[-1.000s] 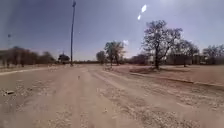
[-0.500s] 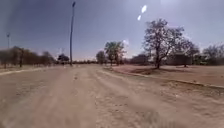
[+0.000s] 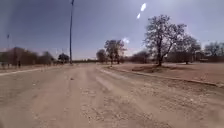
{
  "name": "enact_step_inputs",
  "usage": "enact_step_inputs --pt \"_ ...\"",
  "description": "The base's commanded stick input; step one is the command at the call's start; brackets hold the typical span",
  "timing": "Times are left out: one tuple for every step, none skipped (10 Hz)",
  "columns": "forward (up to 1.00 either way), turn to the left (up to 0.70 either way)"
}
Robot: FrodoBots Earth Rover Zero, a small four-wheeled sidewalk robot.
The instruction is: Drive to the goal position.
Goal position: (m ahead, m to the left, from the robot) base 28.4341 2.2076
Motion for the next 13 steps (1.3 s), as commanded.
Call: enact_step_inputs --pt "0.85 0.34" --pt "0.85 0.00" --pt "0.85 0.00" --pt "0.85 0.00" --pt "0.85 0.00" --pt "0.85 0.00" --pt "0.85 0.00" --pt "0.85 0.00" --pt "0.85 0.00" --pt "0.85 0.00" --pt "0.85 0.00" --pt "0.85 0.00" --pt "0.85 0.00"
